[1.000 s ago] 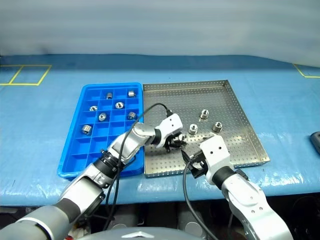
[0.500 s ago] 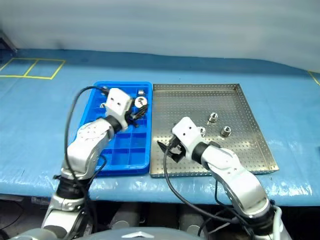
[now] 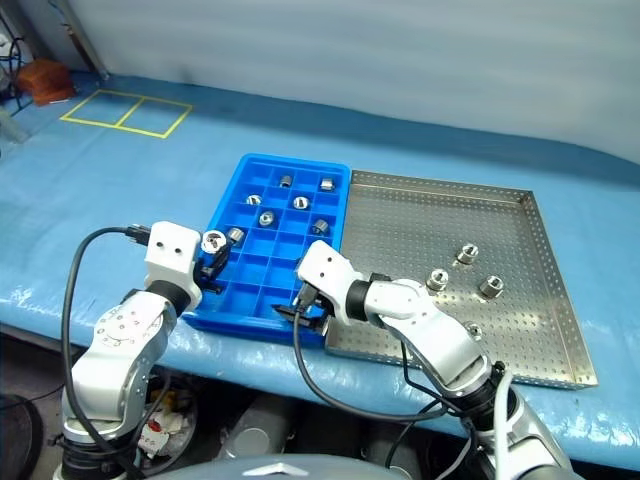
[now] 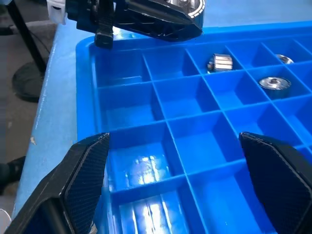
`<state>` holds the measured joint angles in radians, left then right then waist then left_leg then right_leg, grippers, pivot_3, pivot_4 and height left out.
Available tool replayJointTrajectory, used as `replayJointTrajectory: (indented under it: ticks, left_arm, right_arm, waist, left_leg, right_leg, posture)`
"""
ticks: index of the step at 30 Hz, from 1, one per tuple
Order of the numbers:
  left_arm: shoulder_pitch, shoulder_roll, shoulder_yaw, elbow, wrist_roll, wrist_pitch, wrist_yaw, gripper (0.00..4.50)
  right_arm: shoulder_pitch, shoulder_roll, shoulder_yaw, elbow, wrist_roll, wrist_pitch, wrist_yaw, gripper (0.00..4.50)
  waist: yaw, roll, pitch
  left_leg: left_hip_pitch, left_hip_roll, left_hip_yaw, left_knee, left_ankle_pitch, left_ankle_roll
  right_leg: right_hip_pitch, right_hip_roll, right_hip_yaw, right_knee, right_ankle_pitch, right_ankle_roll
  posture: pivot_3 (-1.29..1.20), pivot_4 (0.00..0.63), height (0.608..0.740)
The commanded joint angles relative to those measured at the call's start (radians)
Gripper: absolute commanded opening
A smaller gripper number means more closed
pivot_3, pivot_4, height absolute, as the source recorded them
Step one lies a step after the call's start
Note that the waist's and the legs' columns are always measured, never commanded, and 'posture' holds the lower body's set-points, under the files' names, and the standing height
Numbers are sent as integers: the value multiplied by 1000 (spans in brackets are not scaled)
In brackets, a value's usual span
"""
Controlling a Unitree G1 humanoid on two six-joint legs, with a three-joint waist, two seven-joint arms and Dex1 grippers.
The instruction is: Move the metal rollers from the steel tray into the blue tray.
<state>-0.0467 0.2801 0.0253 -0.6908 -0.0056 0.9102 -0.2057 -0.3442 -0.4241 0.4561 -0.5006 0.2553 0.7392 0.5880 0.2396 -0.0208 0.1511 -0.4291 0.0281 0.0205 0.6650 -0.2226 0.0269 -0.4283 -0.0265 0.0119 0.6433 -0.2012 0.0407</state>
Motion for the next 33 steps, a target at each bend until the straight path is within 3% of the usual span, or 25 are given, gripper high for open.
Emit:
replayJointTrajectory:
  ticks: [1, 8, 13, 19, 31, 33]
  left_arm:
    - [-14, -1, -16, -43, -21, -1, -10, 1676]
    - [-46, 17, -79, 33, -38, -11, -52, 1676]
    - [-81, 7, -108, 83, -66, -22, -74, 1676]
    - [-146, -31, -133, 149, -106, -36, -95, 1676]
    - [-160, -19, -164, 233, -110, -10, -107, 1676]
    - [-160, -13, -164, 234, -114, 4, -113, 2406]
  right_arm:
    - [-17, 11, -4, -15, -5, -24, 11, 4500]
    - [38, -6, -25, -63, -4, -2, -5, 4500]
    - [77, -11, -45, -100, -5, 21, -34, 4500]
    - [136, -19, -76, -157, -4, 56, -76, 4500]
    - [198, -24, -124, -219, -4, 94, -140, 4500]
    - [203, -24, -125, -225, -3, 100, -145, 4500]
  waist:
    - [22, 0, 0]
    - [101, 0, 0]
    - [127, 0, 0]
    - [130, 0, 0]
    - [79, 0, 0]
    - [68, 0, 0]
  left_leg:
    - [0, 0, 0, 0, 0, 0]
    - [-2, 0, 4, -1, -1, -2]
    - [-3, 1, 4, -1, -2, -3]
    - [-5, 1, 4, -1, -2, -3]
    - [-5, 1, 3, 0, -2, -3]
    - [-5, 1, 3, 0, -2, -3]
  right_leg:
    - [0, 0, 0, 0, 0, 0]
    - [-2, 0, -2, -1, -1, -2]
    - [-4, 0, -4, -1, -2, -3]
    - [-4, 0, -5, -1, -2, -3]
    - [-3, 0, -5, -1, -2, -3]
    - [-3, 0, -5, -1, -2, -3]
  posture:
    - [483, 150, 740]
    - [451, 150, 740]
    - [383, 150, 740]
    - [340, 150, 740]
    - [309, 150, 740]
    - [309, 150, 740]
